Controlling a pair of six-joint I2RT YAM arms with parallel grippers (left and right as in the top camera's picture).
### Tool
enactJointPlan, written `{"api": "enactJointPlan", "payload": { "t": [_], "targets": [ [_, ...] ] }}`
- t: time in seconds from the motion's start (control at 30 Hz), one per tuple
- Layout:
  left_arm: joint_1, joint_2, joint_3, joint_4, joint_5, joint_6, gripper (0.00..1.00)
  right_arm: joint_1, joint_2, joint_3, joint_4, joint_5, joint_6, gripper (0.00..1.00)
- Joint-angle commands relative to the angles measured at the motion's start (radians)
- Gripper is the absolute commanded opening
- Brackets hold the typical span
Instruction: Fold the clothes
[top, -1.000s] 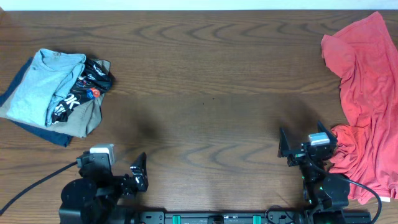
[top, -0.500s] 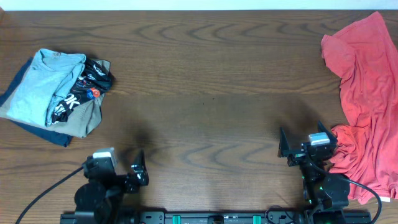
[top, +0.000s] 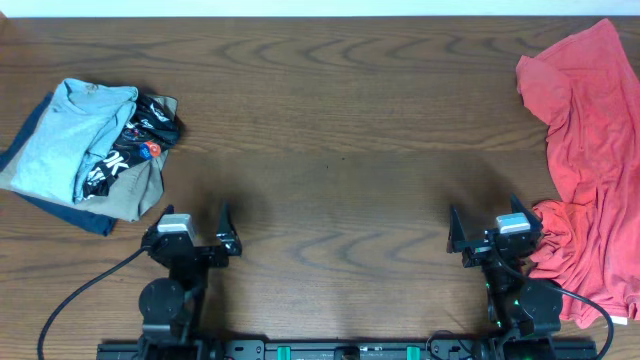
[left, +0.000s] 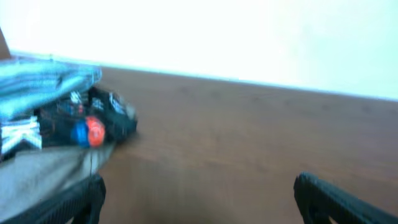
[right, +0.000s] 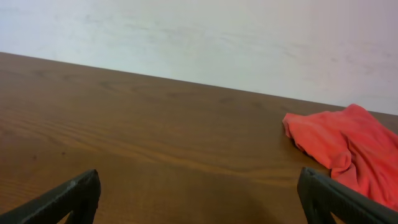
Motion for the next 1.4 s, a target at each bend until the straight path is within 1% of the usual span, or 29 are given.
{"api": "enactJointPlan", "payload": {
  "t": [0.0,0.07,0.13,0.17,1.37],
  "targets": [
    [0.005,-0.008,-0.072,0.111,-0.013,0.092,0.98,-0.010,-0.006,-0.001,-0.004,0.003,-0.013,0.99],
    [0.006,-0.008,-0.072,0.083,-0.013,0.111,0.98,-0.010,-0.006,-0.001,-0.004,0.003,-0.013,0.99],
    [0.006,-0.008,-0.072,0.019,-0.013,0.111,0.98,-0.010,-0.006,-0.001,-0.004,0.003,-0.013,0.99],
    [0.006,-0.008,-0.072,0.016,-0.011,0.111,0.98,-0.010,-0.006,-0.001,-0.004,0.003,-0.013,0.99],
    [0.006,-0.006,-0.072,0.018,-0.012,0.111,0.98,-0.010,-0.006,-0.001,-0.004,0.003,-0.013,0.99]
  ]
}}
